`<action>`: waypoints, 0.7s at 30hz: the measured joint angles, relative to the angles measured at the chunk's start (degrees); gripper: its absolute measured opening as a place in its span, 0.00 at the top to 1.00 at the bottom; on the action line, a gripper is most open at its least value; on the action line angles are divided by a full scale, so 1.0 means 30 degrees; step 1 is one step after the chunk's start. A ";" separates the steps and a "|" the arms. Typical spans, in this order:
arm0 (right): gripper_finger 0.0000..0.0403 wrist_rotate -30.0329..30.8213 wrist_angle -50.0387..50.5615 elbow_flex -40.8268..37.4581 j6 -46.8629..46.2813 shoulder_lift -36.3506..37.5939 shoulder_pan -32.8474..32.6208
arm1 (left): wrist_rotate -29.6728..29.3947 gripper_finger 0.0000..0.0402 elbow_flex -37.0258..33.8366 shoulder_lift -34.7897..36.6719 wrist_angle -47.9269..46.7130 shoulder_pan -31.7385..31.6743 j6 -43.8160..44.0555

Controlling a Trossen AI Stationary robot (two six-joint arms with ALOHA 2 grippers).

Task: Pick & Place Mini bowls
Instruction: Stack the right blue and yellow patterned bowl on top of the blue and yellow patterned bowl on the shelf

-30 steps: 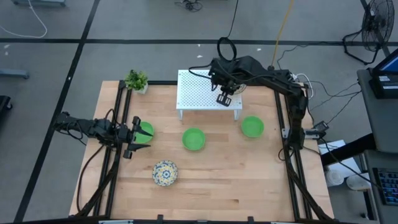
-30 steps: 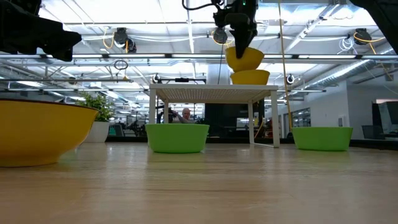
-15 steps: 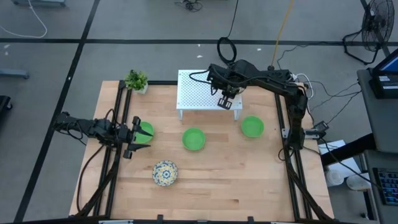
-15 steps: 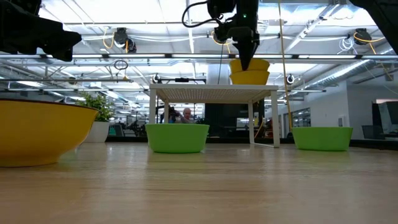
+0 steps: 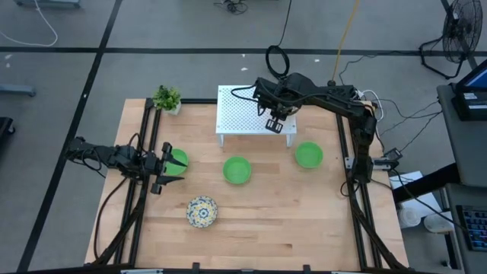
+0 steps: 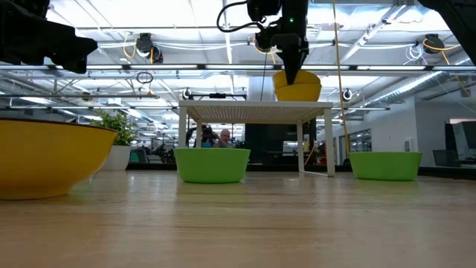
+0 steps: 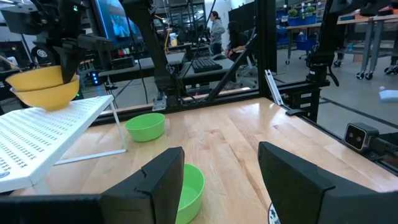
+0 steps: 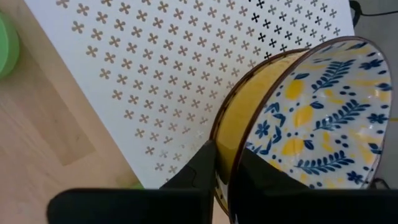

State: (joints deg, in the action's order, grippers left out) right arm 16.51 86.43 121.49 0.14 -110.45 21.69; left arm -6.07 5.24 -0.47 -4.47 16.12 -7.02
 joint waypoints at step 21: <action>0.81 0.1553 -0.0050 0.0000 0.0058 0.0000 0.0022 | -0.0003 0.47 0.0002 0.0000 -0.0004 -0.0004 -0.0001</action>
State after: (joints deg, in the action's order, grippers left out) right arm 21.17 86.28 121.49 0.32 -110.45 21.76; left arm -6.08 5.24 -0.47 -4.48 16.11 -7.03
